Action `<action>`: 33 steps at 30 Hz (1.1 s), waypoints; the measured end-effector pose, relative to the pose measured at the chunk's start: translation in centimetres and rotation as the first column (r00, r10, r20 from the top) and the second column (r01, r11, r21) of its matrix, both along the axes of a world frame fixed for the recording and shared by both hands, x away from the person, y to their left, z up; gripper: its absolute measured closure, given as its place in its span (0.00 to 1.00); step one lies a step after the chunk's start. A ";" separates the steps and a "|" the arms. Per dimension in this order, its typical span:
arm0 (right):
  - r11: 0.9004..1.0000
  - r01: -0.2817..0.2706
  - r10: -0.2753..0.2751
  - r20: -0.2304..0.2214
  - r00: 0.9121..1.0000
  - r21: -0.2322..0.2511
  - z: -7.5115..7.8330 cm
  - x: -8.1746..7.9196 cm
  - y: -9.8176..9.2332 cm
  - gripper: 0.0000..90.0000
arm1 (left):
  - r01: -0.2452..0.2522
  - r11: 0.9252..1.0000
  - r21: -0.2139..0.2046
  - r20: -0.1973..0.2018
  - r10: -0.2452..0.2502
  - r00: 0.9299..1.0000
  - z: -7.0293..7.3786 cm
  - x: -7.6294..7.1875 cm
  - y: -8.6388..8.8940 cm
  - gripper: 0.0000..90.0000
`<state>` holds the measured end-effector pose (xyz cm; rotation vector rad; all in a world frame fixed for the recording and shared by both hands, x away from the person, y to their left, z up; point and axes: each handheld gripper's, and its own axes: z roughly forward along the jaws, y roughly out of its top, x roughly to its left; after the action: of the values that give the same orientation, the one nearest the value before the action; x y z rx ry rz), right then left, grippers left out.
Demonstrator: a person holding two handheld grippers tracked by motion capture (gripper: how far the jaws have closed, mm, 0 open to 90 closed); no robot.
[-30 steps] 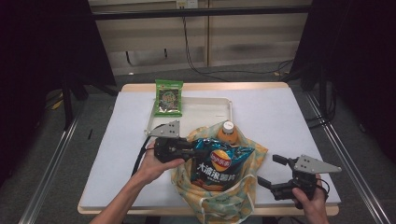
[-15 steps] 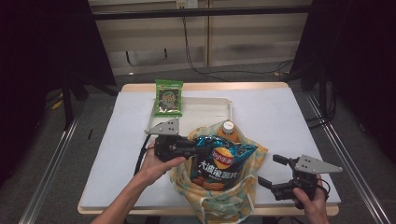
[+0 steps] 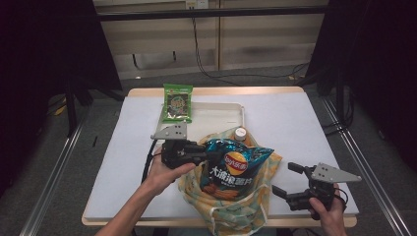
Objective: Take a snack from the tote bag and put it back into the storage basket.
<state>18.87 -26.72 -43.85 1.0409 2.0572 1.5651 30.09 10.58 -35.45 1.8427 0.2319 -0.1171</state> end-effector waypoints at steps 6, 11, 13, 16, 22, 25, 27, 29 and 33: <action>1.000 -0.001 0.001 0.007 1.000 0.000 0.0 -0.1 0.0 0.03 | -0.011 1.000 -0.024 0.011 0.011 1.000 0.8 -0.2 0.1 0.95; 1.000 -0.001 0.001 0.005 1.000 0.002 0.0 0.0 0.0 0.03 | -0.011 0.999 -0.037 0.008 0.012 1.000 1.2 0.0 0.3 0.95; 1.000 -0.002 0.002 0.003 1.000 0.000 0.0 0.0 0.0 0.03 | -0.023 0.999 -0.042 0.010 0.023 1.000 1.5 -0.1 0.4 0.95; 1.000 -0.004 0.004 0.007 1.000 -0.001 0.0 0.0 0.0 0.03 | -0.027 0.998 -0.052 0.026 0.028 0.999 2.3 -0.3 0.5 0.95; 1.000 -0.002 0.002 0.008 1.000 0.003 0.1 -0.1 0.0 0.03 | -0.021 0.997 -0.080 0.053 0.026 0.998 3.5 -0.5 0.6 0.95; 1.000 -0.001 0.001 0.007 1.000 0.005 0.1 -0.1 0.0 0.03 | -0.018 0.997 -0.080 0.056 0.022 0.998 3.7 -0.5 0.4 0.95; 1.000 -0.002 0.002 0.005 1.000 0.003 0.0 0.0 -0.1 0.03 | -0.018 0.998 -0.067 0.059 0.022 0.998 3.6 -0.8 -0.1 0.95; 1.000 -0.003 0.003 0.005 1.000 0.000 0.0 0.0 0.0 0.03 | -0.013 0.998 -0.065 0.056 0.017 0.998 3.5 -0.7 -0.4 0.95; 1.000 -0.012 0.012 0.009 1.000 0.005 0.0 0.0 0.0 0.03 | -0.005 0.997 -0.071 0.053 0.009 0.999 3.6 -0.5 -0.8 0.95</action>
<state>18.85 -26.71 -43.80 1.0227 2.0587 1.5785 29.55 9.76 -31.82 1.7723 0.1946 -0.0696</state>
